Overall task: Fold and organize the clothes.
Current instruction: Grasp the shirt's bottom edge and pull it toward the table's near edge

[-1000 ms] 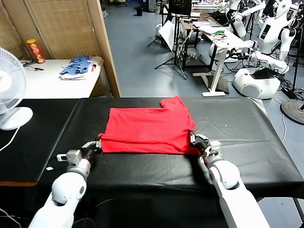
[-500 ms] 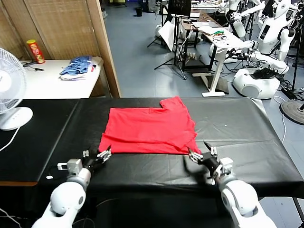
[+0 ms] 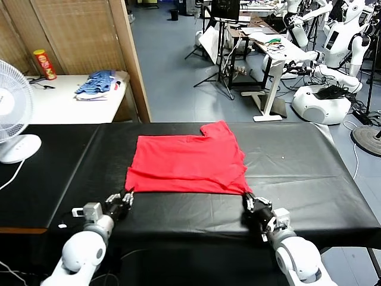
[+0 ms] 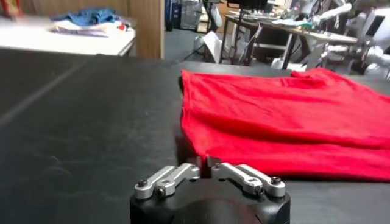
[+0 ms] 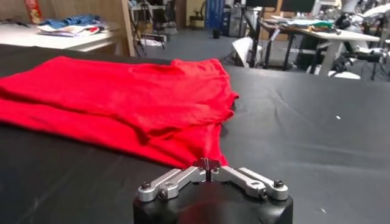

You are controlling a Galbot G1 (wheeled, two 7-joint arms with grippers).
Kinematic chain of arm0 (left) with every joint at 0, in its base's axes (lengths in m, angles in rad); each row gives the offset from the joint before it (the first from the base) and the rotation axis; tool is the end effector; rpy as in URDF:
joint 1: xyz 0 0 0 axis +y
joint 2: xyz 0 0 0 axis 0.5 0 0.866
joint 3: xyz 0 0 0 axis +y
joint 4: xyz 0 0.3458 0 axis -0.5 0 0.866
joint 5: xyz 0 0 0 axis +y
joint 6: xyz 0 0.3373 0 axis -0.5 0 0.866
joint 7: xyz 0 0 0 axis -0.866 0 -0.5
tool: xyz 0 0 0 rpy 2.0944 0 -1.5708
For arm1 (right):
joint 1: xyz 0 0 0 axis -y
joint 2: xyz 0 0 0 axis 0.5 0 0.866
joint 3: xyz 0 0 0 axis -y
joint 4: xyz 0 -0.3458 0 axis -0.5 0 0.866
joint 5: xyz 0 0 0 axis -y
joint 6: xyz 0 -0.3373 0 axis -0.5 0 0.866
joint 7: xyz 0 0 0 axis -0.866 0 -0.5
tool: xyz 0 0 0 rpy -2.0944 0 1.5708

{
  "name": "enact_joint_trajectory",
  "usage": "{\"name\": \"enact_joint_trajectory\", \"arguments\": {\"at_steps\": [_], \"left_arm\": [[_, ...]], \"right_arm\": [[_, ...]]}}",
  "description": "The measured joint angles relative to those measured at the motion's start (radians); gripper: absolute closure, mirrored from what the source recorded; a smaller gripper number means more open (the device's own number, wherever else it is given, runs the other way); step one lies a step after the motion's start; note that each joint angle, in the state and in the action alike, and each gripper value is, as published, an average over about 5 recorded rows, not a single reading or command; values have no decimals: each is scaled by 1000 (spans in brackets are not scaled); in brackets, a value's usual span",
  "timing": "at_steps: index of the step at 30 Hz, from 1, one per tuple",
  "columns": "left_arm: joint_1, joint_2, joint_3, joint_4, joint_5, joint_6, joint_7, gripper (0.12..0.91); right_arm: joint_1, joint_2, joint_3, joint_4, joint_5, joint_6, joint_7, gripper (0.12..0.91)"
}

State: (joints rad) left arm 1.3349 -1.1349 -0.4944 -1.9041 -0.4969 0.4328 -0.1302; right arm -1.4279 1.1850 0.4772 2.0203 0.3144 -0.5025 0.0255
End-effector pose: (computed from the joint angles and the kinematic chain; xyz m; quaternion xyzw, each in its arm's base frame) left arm 0.2438 0.0910 -0.2988 -0.0261 -0.9760 0.0120 0.2161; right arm 0.2112 -0.0619 -0.2891 0.0833 -0.9680 0.0385 0.2337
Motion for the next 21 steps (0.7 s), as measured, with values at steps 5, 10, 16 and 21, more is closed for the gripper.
{"name": "enact_joint_trajectory", "arguments": {"at_steps": [5, 10, 16, 21], "left_arm": [[59, 28, -9, -64, 61, 13, -2, 903], [156, 52, -16, -141, 87, 21, 1, 903], [272, 68, -36, -227, 87, 30, 1, 894], [327, 71, -58, -276, 74, 42, -12, 725]], "right_arm": [[-103, 2, 32, 89, 8, -39, 13, 903], [-199, 15, 60, 166, 3, -43, 17, 903], [-253, 20, 88, 211, 1, -31, 7, 845], [-268, 5, 107, 245, 1, -38, -7, 585]]}}
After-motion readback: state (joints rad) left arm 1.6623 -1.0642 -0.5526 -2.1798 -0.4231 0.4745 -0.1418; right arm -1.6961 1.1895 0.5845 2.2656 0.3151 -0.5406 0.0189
